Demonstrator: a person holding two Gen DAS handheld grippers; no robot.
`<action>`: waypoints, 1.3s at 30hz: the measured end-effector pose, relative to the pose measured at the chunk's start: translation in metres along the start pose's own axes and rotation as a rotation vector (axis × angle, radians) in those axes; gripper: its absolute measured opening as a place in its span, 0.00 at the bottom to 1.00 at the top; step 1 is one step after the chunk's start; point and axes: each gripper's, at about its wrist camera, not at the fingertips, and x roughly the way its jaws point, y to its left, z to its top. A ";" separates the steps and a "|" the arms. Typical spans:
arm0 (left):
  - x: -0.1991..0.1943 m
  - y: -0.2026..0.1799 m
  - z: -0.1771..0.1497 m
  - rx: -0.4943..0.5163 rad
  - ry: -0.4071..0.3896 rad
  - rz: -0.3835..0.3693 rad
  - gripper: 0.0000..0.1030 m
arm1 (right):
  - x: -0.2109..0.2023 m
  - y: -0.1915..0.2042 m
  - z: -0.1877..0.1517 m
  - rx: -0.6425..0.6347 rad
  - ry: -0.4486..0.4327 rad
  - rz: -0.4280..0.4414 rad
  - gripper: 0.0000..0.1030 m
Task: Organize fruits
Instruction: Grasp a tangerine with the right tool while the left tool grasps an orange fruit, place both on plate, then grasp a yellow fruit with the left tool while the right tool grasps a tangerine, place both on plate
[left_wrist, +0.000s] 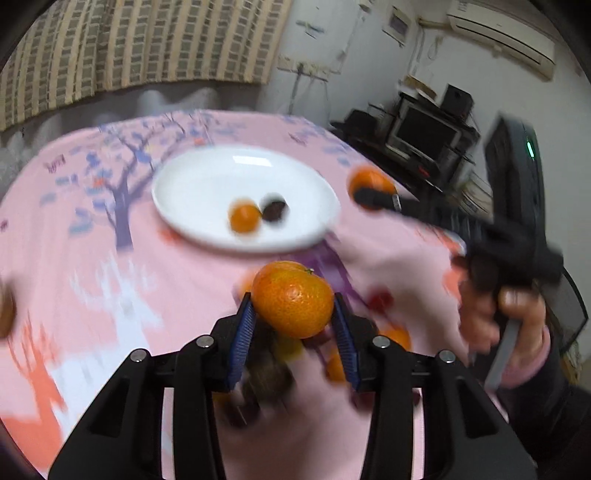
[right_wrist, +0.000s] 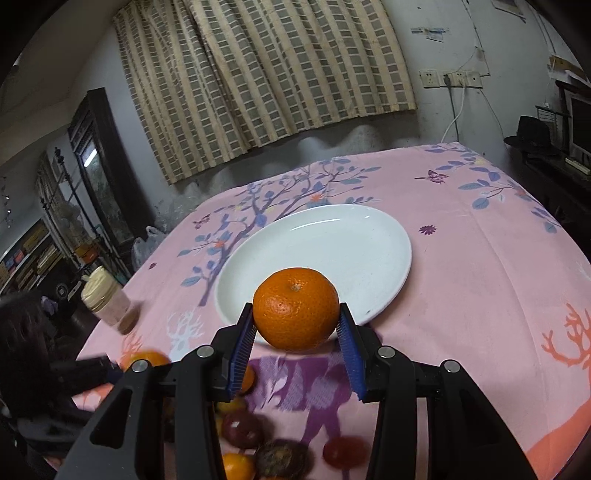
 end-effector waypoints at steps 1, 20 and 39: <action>0.007 0.006 0.015 -0.001 -0.005 0.026 0.40 | 0.009 -0.002 0.005 -0.007 0.004 -0.020 0.43; 0.052 0.060 0.075 -0.106 0.055 0.159 0.86 | 0.046 0.006 0.027 -0.092 0.095 -0.060 0.68; -0.033 0.074 -0.035 -0.137 -0.012 0.229 0.92 | -0.043 -0.005 -0.097 0.069 0.219 0.086 0.68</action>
